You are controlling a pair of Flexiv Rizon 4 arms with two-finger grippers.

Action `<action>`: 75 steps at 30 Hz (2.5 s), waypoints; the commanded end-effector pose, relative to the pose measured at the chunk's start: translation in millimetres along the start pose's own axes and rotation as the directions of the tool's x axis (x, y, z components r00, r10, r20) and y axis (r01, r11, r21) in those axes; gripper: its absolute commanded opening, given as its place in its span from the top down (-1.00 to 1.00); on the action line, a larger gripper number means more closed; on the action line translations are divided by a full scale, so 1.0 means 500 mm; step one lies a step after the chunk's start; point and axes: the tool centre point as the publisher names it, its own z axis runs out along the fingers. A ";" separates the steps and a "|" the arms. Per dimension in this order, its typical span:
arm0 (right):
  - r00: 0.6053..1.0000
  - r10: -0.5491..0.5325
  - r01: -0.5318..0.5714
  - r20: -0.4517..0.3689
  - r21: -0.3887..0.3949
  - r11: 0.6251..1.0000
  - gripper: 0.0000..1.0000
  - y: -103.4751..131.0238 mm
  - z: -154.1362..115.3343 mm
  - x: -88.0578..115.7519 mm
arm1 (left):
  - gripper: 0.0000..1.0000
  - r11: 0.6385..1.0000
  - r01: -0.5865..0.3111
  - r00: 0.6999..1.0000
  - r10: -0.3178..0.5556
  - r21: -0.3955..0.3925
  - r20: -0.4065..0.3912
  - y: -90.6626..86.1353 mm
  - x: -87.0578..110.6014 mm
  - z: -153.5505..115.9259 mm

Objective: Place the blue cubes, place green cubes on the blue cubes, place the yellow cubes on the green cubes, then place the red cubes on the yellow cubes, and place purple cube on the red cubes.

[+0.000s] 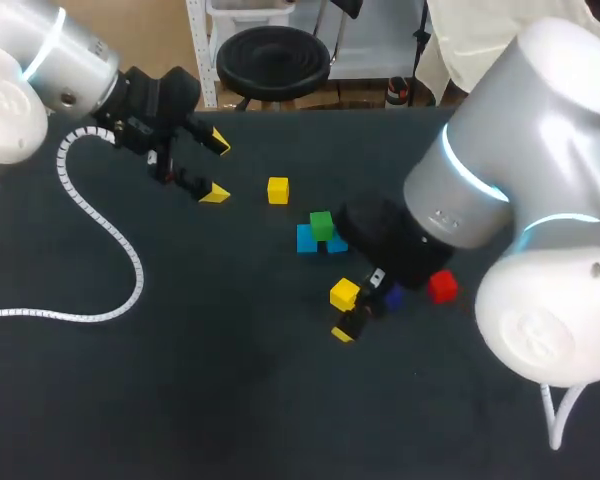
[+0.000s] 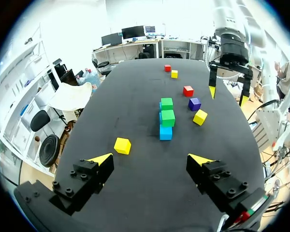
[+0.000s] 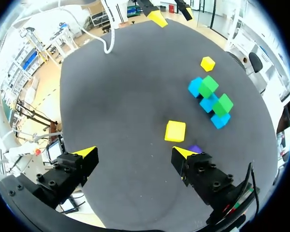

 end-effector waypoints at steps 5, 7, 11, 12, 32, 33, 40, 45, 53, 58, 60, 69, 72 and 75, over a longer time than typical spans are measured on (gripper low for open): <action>1.000 0.001 -0.002 0.015 0.034 0.999 -1.00 -0.016 0.015 0.008 | -1.00 1.000 -0.001 1.000 0.001 0.002 -0.001 0.002 0.000 -0.001; 1.000 -0.002 0.001 0.020 0.024 1.000 -1.00 -0.020 0.022 0.007 | -1.00 1.000 -0.001 1.000 0.001 0.002 -0.001 0.002 0.000 -0.001; 1.000 -0.006 0.006 0.021 0.014 1.000 -1.00 -0.026 0.033 0.003 | -1.00 1.000 -0.001 1.000 0.001 0.002 -0.001 0.002 0.000 -0.001; 1.000 -0.007 0.007 0.021 0.011 1.000 -1.00 -0.027 0.035 0.003 | -1.00 1.000 -0.001 1.000 0.001 0.002 -0.001 0.002 0.000 -0.001; 1.000 -0.020 0.020 -0.020 -0.011 1.000 -1.00 -0.040 0.055 -0.006 | -1.00 1.000 -0.001 1.000 0.001 0.002 -0.001 0.002 0.000 -0.001; 1.000 -0.020 0.019 -0.023 -0.012 1.000 -1.00 -0.042 0.056 -0.005 | -1.00 1.000 -0.001 1.000 0.001 0.002 -0.001 0.002 0.000 -0.001; 0.999 -0.020 0.020 -0.031 -0.012 1.000 -1.00 -0.049 0.060 0.001 | -1.00 1.000 -0.001 1.000 0.001 0.002 -0.001 0.002 0.000 -0.001; 0.999 -0.019 0.018 -0.034 -0.016 1.000 -1.00 -0.049 0.064 0.005 | -1.00 1.000 -0.001 1.000 0.001 0.002 -0.001 0.002 0.000 -0.001; 0.998 -0.024 0.023 -0.050 -0.015 1.000 -0.89 -0.054 0.068 0.007 | -1.00 1.000 -0.001 1.000 0.001 0.002 -0.001 0.002 0.000 -0.001; 0.998 -0.031 0.031 -0.059 -0.017 0.999 0.05 -0.056 0.075 0.002 | -1.00 1.000 -0.001 1.000 0.001 0.002 -0.001 0.002 0.000 -0.001; 0.998 -0.033 0.032 -0.061 -0.020 0.999 0.06 -0.057 0.078 0.002 | -1.00 1.000 -0.001 1.000 0.001 0.002 -0.001 0.002 0.000 -0.001; 0.997 -0.023 0.022 -0.067 -0.014 1.000 -1.00 -0.054 0.077 0.006 | -1.00 1.000 -0.001 1.000 0.001 0.002 -0.001 0.002 0.000 -0.001; 0.997 -0.026 0.026 -0.071 -0.010 1.000 -1.00 -0.054 0.072 0.007 | -1.00 1.000 -0.001 1.000 0.001 0.002 -0.001 0.002 0.000 -0.001; 0.996 -0.038 0.037 -0.077 -0.008 0.999 -1.00 -0.061 0.067 0.004 | -1.00 1.000 -0.001 1.000 0.001 0.002 -0.001 0.002 0.000 -0.001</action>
